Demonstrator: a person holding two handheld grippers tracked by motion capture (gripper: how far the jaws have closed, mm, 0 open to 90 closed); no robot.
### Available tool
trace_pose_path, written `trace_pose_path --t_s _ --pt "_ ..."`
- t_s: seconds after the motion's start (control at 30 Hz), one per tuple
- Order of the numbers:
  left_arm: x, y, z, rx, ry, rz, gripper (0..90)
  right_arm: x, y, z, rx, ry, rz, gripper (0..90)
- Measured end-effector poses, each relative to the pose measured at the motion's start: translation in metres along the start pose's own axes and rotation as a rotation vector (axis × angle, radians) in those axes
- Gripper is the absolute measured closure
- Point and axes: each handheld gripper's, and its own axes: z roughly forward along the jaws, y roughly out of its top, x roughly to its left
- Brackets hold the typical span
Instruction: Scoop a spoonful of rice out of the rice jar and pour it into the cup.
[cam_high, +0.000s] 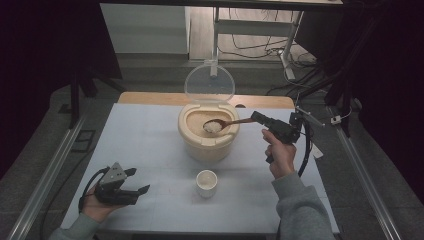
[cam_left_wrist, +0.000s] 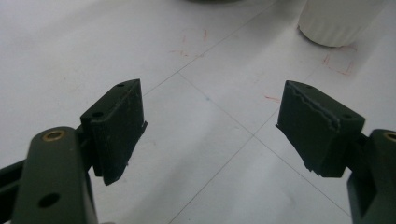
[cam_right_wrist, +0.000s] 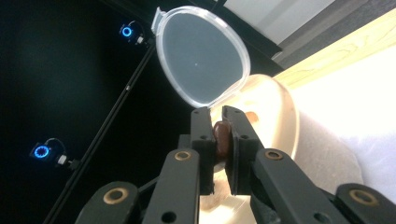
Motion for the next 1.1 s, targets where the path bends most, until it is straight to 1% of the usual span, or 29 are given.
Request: trace_pose_path --t_s 0.2,0.3,0.43,0.63,0.8,0.97,1.1 --pt "0.001 0.000 0.000 0.000 0.000 -0.002 22.6 0.005 -0.005 -0.010 0.035 0.024 -0.001 83.1" --pt "0.001 0.000 0.000 0.000 0.000 -0.002 22.6 0.007 -0.009 -0.014 0.053 0.028 -0.001 83.1" --pt "0.001 0.000 0.001 0.002 -0.001 -0.002 22.6 0.008 -0.017 -0.021 0.093 0.040 -0.010 83.1" --pt "0.002 0.000 0.001 0.003 -0.002 -0.006 22.6 0.003 -0.033 -0.030 0.146 0.045 -0.007 83.1" --pt "0.002 0.000 0.001 0.004 -0.003 -0.006 22.6 -0.003 -0.046 -0.032 0.185 0.039 -0.010 83.1" --pt "0.002 0.000 0.002 0.005 -0.004 -0.008 22.6 -0.013 -0.058 -0.033 0.216 0.022 -0.008 83.1" --pt "0.002 0.000 0.002 0.006 -0.003 -0.008 22.6 -0.017 -0.062 -0.031 0.236 0.000 -0.029 83.1"
